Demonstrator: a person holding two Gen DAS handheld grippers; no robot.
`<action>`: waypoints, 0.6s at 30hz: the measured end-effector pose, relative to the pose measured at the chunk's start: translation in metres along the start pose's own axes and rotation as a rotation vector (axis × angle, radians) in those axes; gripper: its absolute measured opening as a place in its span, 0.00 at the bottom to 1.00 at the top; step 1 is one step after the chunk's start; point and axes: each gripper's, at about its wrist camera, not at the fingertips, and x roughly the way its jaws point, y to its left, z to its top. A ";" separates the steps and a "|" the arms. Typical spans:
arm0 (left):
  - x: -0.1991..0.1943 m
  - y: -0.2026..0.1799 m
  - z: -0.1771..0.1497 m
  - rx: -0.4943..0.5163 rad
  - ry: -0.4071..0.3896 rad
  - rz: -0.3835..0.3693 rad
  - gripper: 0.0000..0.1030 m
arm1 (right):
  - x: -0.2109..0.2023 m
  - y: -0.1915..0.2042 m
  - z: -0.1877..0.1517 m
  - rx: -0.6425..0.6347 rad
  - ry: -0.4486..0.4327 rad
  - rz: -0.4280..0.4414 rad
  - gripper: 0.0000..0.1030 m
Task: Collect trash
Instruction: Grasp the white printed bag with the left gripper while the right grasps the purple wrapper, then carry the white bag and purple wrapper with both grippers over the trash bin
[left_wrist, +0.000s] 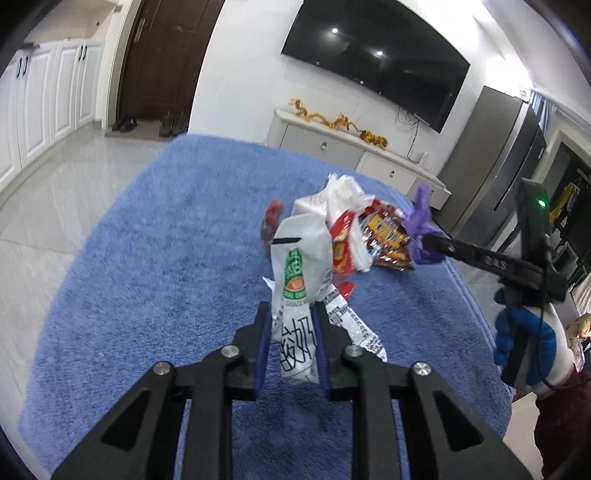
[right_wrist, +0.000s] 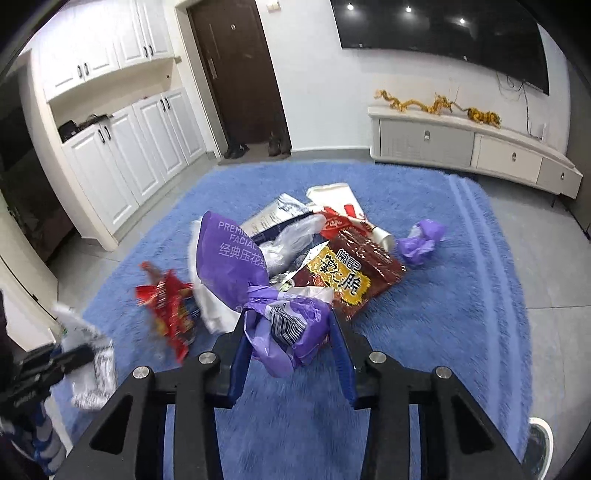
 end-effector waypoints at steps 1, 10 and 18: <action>-0.005 -0.003 0.000 0.007 -0.009 0.001 0.19 | -0.014 0.000 -0.004 0.001 -0.018 0.004 0.37; -0.034 -0.050 0.004 0.103 -0.057 -0.015 0.19 | -0.122 -0.043 -0.043 0.104 -0.168 -0.049 0.37; -0.033 -0.120 0.019 0.219 -0.074 -0.056 0.19 | -0.213 -0.105 -0.088 0.215 -0.299 -0.225 0.37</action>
